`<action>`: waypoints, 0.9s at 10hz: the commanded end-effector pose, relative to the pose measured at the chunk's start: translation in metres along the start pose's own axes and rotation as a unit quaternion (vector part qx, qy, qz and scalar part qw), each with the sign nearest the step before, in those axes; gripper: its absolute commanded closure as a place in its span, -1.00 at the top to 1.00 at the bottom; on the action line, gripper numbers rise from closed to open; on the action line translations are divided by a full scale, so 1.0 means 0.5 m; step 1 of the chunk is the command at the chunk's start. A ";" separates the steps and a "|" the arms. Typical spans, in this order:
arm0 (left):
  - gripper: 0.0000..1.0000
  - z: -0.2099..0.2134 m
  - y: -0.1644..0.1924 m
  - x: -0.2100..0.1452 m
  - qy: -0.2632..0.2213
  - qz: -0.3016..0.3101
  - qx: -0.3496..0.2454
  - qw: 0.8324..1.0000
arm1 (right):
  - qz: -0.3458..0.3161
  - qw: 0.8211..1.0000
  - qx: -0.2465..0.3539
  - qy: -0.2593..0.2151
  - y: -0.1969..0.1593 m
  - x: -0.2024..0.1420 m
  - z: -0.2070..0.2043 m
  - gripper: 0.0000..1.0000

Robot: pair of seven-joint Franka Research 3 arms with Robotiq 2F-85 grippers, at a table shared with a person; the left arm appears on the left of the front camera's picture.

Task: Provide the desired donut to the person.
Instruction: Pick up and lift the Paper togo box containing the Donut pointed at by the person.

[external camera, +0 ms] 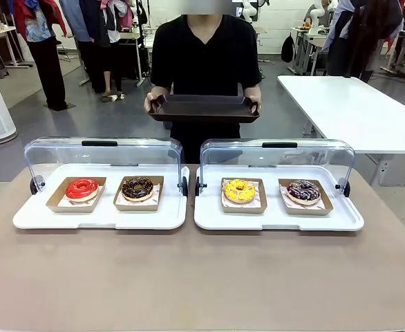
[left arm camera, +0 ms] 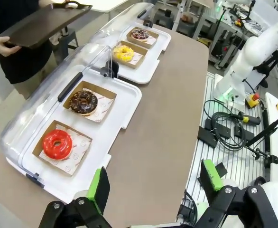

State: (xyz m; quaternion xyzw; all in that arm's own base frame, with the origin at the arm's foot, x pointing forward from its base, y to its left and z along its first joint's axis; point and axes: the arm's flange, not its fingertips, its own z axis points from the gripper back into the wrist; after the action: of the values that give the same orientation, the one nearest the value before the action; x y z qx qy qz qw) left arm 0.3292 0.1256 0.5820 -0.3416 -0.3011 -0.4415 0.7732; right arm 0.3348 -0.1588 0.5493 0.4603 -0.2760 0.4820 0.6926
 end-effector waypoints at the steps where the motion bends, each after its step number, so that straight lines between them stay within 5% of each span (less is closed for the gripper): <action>1: 1.00 -0.006 -0.011 -0.014 0.006 -0.010 0.023 1.000 | -0.020 0.999 -0.034 -0.024 0.012 0.005 -0.011 1.00; 6: 1.00 0.008 -0.010 -0.008 -0.005 -0.001 0.021 1.000 | -0.034 0.996 -0.082 -0.025 0.021 0.005 -0.009 1.00; 9: 1.00 0.008 -0.010 -0.008 -0.005 -0.001 0.021 1.000 | -0.022 0.998 -0.060 -0.009 0.014 -0.001 0.011 1.00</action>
State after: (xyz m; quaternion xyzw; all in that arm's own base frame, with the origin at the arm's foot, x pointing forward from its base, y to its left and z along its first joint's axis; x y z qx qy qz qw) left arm 0.3216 0.1292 0.5807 -0.3246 -0.3163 -0.4322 0.7796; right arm 0.3278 -0.1631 0.5543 0.4234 -0.3034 0.4423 0.7301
